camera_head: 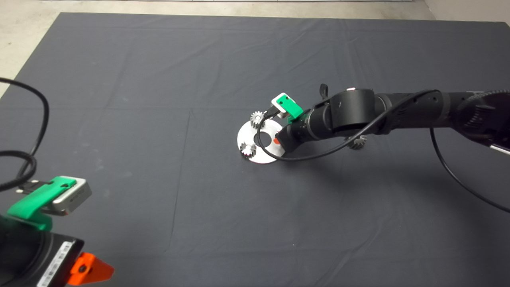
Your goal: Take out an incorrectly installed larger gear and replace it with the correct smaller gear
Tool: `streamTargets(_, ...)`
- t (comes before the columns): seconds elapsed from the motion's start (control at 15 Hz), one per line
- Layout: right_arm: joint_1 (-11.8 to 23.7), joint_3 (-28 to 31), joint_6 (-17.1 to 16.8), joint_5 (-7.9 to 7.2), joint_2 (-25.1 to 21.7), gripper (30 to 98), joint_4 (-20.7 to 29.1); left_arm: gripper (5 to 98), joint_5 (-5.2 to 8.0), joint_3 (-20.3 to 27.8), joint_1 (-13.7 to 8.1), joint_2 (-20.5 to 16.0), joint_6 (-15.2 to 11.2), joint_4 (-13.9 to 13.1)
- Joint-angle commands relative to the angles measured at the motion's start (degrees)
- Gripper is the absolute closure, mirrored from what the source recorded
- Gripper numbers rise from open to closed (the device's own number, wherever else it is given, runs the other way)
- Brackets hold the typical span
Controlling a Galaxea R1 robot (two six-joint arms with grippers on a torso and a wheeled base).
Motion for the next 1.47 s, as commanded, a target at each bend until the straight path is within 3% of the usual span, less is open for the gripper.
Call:
streamTargets(0.0,-0.24,0.13,0.04,-0.97,-0.19,86.4,0.18,5.4,0.0,1.02,-0.05,-0.11,-0.06,-1.01)
streamTargets(1.4,-1.03,1.09,0.12,-0.53,0.17,86.4,-0.17,5.4,0.06,1.02,-0.05,-0.11,-0.06,-1.01)
